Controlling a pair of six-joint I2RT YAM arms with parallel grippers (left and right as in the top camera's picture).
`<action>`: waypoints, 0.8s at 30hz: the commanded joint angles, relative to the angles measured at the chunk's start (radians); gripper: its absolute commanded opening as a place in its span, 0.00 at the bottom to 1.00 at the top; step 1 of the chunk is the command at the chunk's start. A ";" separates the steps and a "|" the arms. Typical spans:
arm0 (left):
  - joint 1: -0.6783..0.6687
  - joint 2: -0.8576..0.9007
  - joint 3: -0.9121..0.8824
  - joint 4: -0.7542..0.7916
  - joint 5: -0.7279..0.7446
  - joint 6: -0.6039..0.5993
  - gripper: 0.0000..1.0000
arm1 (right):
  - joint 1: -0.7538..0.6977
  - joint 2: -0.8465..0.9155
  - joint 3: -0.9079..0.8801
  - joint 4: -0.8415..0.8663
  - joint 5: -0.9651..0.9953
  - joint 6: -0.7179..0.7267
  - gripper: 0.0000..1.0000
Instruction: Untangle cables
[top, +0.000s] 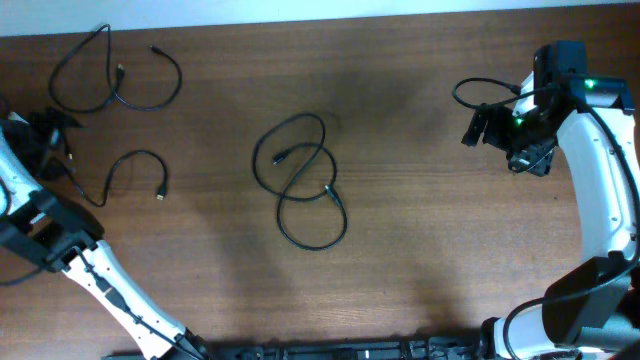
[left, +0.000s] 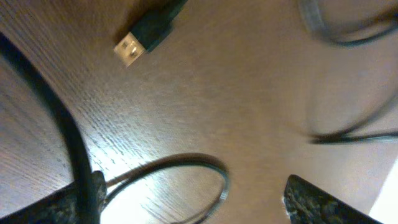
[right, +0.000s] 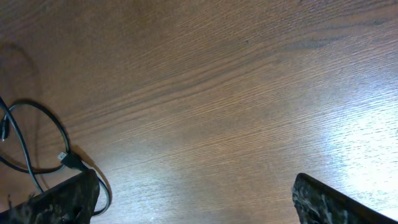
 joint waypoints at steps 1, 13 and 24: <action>0.018 0.009 0.198 -0.023 0.066 0.001 0.93 | -0.003 -0.007 0.008 -0.001 0.013 -0.007 0.98; -0.110 -0.114 0.307 -0.069 0.253 0.210 0.95 | -0.003 -0.007 0.008 0.000 0.013 -0.007 0.98; -0.381 -0.605 -0.098 -0.069 -0.382 0.036 0.99 | -0.003 -0.007 0.008 -0.001 0.013 -0.007 0.98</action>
